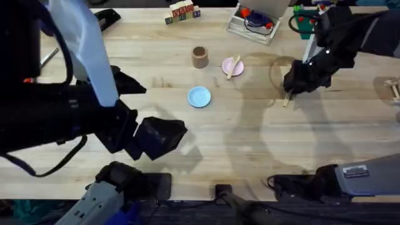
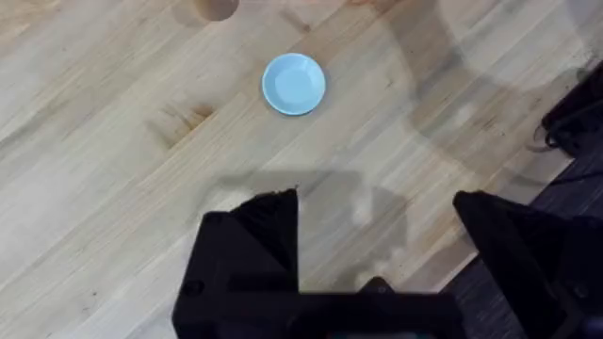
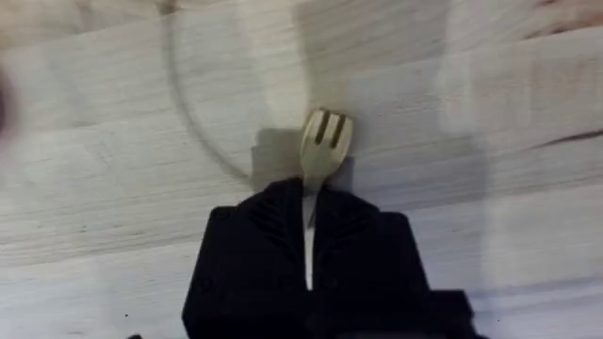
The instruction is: Pick up a utensil and set it on the pink plate, then put the other utensil in the container.
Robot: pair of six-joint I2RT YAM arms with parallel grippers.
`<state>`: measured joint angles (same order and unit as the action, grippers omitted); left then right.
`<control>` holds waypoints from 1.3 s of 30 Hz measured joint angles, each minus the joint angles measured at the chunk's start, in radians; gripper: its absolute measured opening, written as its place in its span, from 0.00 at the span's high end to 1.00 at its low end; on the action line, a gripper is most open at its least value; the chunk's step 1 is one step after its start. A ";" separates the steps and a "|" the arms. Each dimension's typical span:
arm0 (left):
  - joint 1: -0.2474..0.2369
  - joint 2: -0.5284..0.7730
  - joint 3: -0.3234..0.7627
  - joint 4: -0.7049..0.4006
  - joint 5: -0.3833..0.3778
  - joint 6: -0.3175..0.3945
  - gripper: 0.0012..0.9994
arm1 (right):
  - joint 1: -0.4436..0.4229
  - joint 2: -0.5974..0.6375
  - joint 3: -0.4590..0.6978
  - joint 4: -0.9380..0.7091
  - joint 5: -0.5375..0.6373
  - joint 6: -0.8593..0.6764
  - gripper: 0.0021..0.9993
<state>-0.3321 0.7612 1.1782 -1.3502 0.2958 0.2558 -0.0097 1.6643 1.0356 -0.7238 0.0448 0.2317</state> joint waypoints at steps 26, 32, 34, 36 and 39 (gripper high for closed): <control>0.000 0.000 0.000 0.000 0.000 0.000 0.00 | 0.000 -0.052 0.386 -0.249 -0.147 -0.220 0.97; 0.000 0.000 0.000 0.000 0.000 0.000 0.00 | 0.000 -0.087 0.481 -0.244 -0.294 -0.370 0.97; 0.000 0.000 0.000 0.000 0.000 0.000 0.00 | 0.000 -0.089 0.504 -0.242 -0.358 -0.433 0.97; 0.000 0.000 0.000 0.000 0.000 0.000 0.00 | 0.000 -0.089 0.514 -0.230 -0.433 -0.501 0.97; 0.000 0.000 0.000 0.000 0.000 0.000 0.00 | 0.000 -0.089 0.518 -0.200 -0.553 -0.605 0.97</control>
<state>-0.3321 0.7612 1.1782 -1.3502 0.2958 0.2558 -0.0097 1.5755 1.5532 -0.9235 -0.5077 -0.3731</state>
